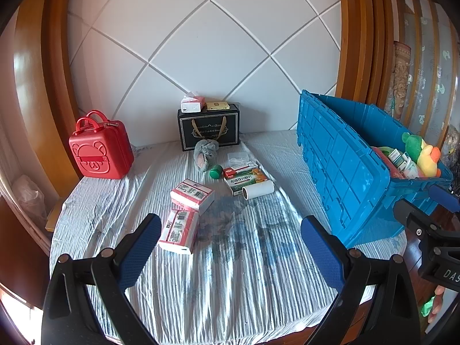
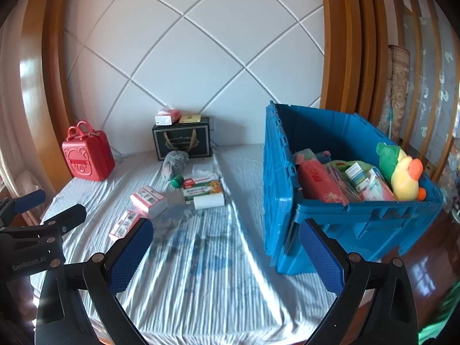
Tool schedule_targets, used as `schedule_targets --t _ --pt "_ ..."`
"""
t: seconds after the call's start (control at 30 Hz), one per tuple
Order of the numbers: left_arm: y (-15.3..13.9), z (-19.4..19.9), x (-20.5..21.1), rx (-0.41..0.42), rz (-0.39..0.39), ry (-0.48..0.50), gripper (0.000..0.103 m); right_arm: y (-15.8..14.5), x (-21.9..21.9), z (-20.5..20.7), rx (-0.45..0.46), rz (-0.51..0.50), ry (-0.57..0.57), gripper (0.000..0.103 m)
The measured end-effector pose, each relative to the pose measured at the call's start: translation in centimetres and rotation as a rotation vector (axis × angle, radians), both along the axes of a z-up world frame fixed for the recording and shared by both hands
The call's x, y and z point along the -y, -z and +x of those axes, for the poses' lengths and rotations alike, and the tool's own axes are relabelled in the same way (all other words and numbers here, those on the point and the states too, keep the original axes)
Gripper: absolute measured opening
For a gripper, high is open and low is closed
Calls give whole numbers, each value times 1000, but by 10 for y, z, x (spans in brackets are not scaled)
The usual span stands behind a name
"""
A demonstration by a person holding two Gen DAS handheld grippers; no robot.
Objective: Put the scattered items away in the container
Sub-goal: 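Move both grippers toward the pink-and-white tissue packs on the bed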
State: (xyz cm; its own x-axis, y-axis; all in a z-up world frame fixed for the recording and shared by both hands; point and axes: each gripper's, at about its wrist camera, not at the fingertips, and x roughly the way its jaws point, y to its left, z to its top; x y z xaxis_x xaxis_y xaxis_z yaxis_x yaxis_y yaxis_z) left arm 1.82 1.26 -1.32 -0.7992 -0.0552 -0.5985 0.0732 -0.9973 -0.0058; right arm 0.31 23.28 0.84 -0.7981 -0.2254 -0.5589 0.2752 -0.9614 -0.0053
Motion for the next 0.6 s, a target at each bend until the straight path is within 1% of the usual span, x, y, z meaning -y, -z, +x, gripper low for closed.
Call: schedule_targets --t 0.37,0.43,0.5,0.57,0.6 --pt "1 -4 -2 0 -1 -16 99 1 -2 -5 2 -4 -17 103" --pt "4 -5 -1 -3 14 -7 99 2 -3 -7 4 -4 -23 103" --pt "7 -7 3 -7 48 1 99 4 -2 -11 8 -4 -36 103" --pt "14 -10 8 7 64 -24 99 7 1 -16 14 -4 -61 103" --pt "19 -13 12 22 61 -52 99 9 4 -19 20 -6 -78 103"
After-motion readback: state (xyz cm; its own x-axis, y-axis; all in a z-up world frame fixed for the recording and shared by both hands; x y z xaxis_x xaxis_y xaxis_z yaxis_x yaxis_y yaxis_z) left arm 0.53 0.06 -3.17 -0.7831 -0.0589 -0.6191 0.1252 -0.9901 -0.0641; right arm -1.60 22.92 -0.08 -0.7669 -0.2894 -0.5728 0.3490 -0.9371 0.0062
